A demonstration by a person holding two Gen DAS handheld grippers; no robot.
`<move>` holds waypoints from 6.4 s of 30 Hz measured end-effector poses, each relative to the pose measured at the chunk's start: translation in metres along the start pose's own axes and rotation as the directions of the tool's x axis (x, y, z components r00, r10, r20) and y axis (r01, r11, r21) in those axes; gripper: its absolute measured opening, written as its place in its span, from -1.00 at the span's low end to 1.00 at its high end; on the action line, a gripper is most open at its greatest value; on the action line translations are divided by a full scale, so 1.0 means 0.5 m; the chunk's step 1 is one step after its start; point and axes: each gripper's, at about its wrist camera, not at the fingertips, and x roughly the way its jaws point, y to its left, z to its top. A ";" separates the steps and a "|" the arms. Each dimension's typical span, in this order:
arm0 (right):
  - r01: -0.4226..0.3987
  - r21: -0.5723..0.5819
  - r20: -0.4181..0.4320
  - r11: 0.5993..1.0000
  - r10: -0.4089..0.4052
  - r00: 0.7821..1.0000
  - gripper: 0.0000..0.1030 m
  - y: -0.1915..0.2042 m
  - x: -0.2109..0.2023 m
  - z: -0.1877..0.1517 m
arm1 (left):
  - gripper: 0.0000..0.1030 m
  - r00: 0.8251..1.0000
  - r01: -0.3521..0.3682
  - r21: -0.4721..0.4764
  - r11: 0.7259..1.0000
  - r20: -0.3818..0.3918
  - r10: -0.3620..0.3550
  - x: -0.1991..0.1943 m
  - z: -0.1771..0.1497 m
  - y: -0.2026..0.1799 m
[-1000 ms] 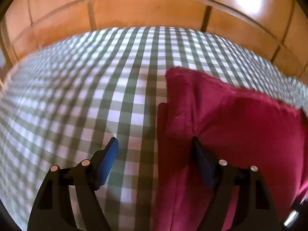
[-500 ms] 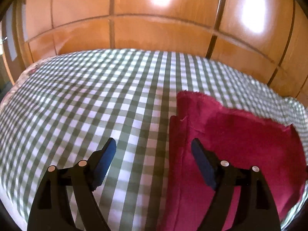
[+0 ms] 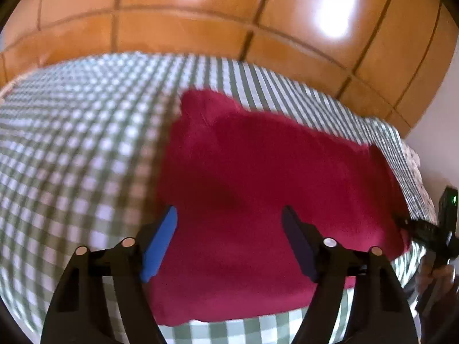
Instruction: Fold small clothes
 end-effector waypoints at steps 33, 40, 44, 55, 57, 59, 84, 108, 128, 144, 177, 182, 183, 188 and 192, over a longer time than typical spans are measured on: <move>-0.209 -0.612 -0.134 0.763 0.161 0.978 -0.34 0.521 0.108 -0.151 | 0.62 0.862 0.459 -0.252 0.852 -0.104 -0.496 0.040 0.100 -0.022; -0.383 -0.453 -0.118 0.805 0.372 0.921 -0.09 0.395 -0.014 -0.097 | -0.24 0.890 0.342 -0.200 0.918 -0.244 -0.385 0.099 0.107 -0.072; -0.303 -0.363 -0.073 0.881 0.297 0.952 -0.09 0.280 -0.023 -0.088 | -0.61 0.904 0.338 -0.166 0.926 -0.215 -0.369 0.102 0.110 -0.087; -0.360 -0.432 -0.170 0.827 0.317 0.933 -0.11 0.363 0.028 -0.141 | -0.67 0.941 0.323 -0.039 0.946 -0.098 -0.325 -0.022 0.165 -0.038; -0.377 -0.463 -0.205 0.802 0.317 0.926 -0.11 0.401 0.046 -0.158 | -0.67 0.953 0.284 -0.050 0.957 -0.092 -0.288 -0.031 0.161 0.000; -0.385 -0.474 -0.234 0.792 0.308 0.922 -0.11 0.427 0.079 -0.162 | -0.67 0.963 0.241 -0.080 0.967 -0.107 -0.248 -0.023 0.149 0.038; -0.242 -0.340 -0.066 0.909 0.234 0.970 0.18 0.510 0.146 0.085 | -0.20 0.999 0.049 0.047 0.998 -0.010 -0.048 -0.018 0.053 0.010; -0.115 -0.429 0.009 0.896 0.131 0.991 0.54 0.497 0.150 0.020 | 0.19 0.994 -0.068 -0.004 0.998 0.081 0.068 -0.060 -0.033 0.031; -0.106 -0.514 -0.054 0.851 0.091 0.994 0.16 0.466 0.116 -0.149 | 0.28 0.992 -0.095 -0.013 0.995 0.081 0.096 -0.071 -0.060 0.030; -0.263 -0.312 -0.120 0.913 0.237 0.964 0.75 0.407 0.113 -0.031 | 0.45 0.996 -0.051 -0.058 0.997 0.067 0.055 -0.055 -0.069 0.057; -0.302 -0.283 -0.038 0.910 0.304 0.952 -0.17 0.403 0.068 0.032 | -0.27 0.923 0.383 -0.012 0.924 -0.015 -0.383 -0.013 -0.034 -0.006; -0.218 -0.177 0.099 0.960 0.238 0.966 -0.17 0.269 -0.005 0.078 | -0.27 0.909 0.416 0.162 0.895 -0.098 -0.404 0.053 0.037 -0.186; -0.190 -0.145 0.129 0.971 0.209 0.969 -0.17 0.227 -0.019 0.089 | -0.27 0.907 0.420 0.193 0.887 -0.121 -0.403 0.071 0.048 -0.223; -0.073 0.027 0.205 0.997 0.066 0.977 -0.15 0.076 -0.039 0.104 | -0.27 0.927 0.371 0.336 0.866 -0.196 -0.321 0.149 0.067 -0.385; -0.014 0.147 0.151 0.989 -0.008 0.989 0.20 -0.061 -0.021 0.085 | -0.22 0.955 0.280 0.412 0.867 -0.211 -0.208 0.208 0.049 -0.446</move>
